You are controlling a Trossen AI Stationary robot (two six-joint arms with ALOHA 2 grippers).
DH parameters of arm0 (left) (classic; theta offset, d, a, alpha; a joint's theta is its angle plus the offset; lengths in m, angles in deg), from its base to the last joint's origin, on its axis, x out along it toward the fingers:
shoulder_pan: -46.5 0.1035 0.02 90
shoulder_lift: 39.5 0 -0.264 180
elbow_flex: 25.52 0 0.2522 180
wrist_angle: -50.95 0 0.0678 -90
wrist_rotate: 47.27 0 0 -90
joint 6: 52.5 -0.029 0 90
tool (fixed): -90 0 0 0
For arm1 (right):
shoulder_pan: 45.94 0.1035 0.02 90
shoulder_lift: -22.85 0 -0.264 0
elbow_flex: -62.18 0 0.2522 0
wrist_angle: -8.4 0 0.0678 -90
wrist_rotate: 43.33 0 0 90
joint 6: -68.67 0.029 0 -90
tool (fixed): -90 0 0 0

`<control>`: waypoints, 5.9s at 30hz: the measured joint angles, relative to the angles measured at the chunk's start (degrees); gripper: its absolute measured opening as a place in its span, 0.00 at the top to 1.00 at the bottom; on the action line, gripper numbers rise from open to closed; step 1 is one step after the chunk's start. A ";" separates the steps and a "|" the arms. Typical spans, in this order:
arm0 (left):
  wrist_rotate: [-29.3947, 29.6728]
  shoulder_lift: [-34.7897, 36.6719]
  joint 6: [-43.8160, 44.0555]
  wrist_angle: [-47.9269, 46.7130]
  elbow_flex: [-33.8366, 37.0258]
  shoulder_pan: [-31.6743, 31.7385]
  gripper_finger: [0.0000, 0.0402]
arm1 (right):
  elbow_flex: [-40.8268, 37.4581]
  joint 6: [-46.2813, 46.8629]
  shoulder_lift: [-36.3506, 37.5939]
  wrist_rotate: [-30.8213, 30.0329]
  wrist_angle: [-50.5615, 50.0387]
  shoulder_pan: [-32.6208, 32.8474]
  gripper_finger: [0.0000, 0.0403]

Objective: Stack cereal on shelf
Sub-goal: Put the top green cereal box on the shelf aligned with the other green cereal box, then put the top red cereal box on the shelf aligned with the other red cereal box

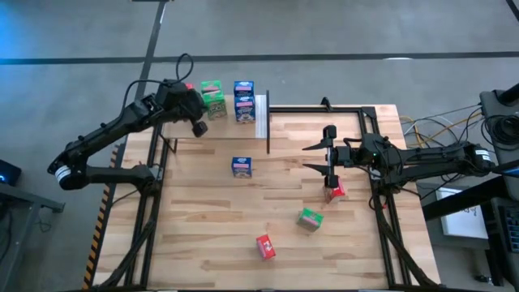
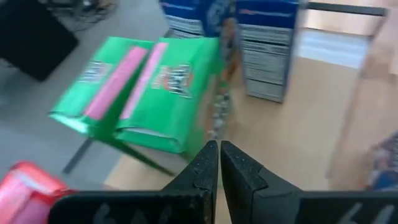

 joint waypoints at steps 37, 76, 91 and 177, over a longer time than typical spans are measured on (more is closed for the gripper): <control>-2.67 10.13 14.19 7.95 10.43 -23.10 1.00 | 0.00 4.98 0.00 -0.59 0.05 0.00 0.49; 11.64 17.10 14.54 16.05 14.51 -43.30 1.00 | 29.39 66.53 -15.99 -4.71 -71.61 5.27 0.49; 11.63 16.14 14.96 16.06 14.73 -43.28 1.00 | 36.20 81.13 -22.39 -6.69 -106.01 6.67 0.49; 5.78 -9.32 9.56 53.73 15.41 -43.23 0.37 | 51.58 12.03 -36.42 -28.34 -64.41 12.90 0.57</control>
